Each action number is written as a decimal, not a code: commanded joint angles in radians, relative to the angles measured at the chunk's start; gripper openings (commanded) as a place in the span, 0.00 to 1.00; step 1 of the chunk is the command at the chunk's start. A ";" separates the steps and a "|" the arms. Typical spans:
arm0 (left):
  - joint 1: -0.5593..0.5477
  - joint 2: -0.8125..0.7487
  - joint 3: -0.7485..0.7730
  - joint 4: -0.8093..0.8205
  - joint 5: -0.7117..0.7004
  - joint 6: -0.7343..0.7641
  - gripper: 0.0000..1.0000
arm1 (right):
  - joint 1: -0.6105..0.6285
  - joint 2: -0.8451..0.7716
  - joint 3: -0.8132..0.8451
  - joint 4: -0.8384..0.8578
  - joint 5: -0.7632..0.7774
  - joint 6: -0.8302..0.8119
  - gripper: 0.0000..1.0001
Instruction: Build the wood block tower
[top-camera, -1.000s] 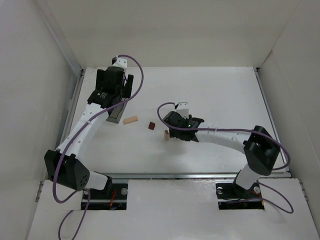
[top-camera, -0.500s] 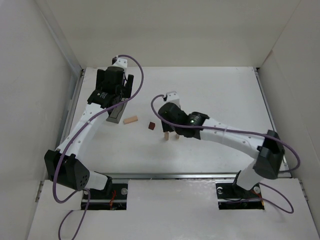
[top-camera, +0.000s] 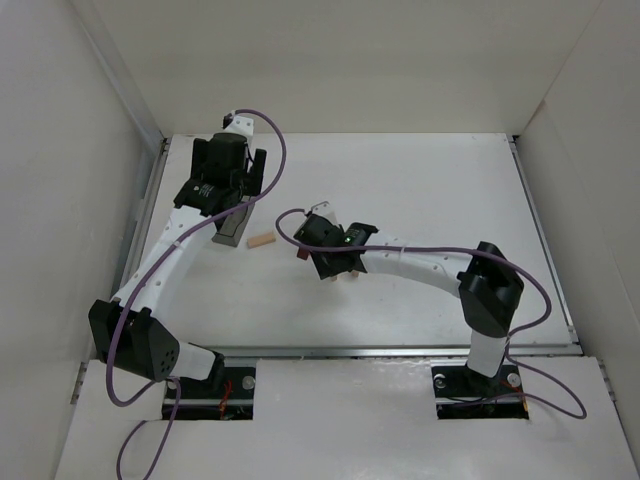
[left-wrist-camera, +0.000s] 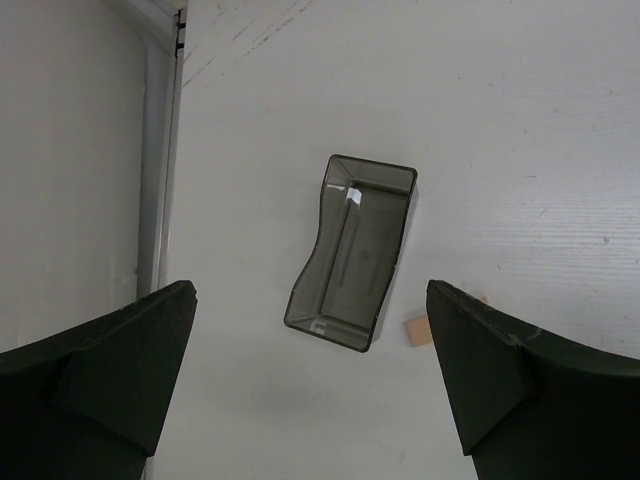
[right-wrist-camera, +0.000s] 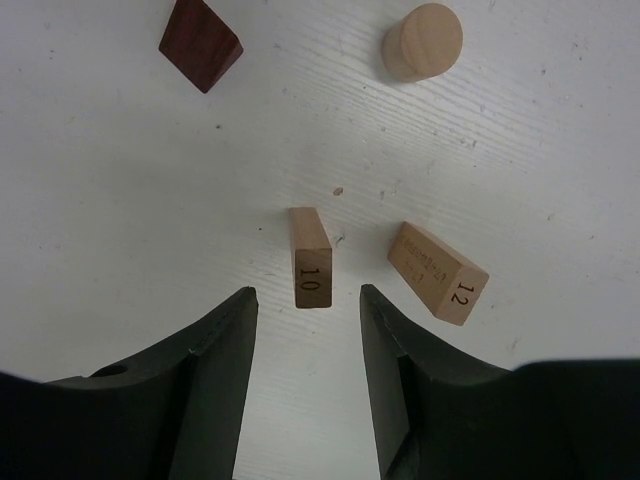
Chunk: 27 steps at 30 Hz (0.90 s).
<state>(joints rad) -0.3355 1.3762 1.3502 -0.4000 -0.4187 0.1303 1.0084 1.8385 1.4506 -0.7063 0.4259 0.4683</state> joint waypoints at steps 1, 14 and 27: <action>0.007 -0.034 -0.005 0.024 0.001 -0.004 1.00 | 0.004 -0.039 0.044 -0.012 -0.001 0.007 0.51; 0.007 -0.052 -0.014 0.024 0.011 -0.004 1.00 | -0.039 0.036 0.086 0.018 -0.038 0.007 0.33; 0.007 -0.052 -0.014 0.024 0.011 0.005 1.00 | -0.059 0.036 0.067 0.019 -0.059 0.035 0.29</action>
<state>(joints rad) -0.3317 1.3746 1.3479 -0.4000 -0.4068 0.1326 0.9501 1.8763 1.4918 -0.7029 0.3817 0.4942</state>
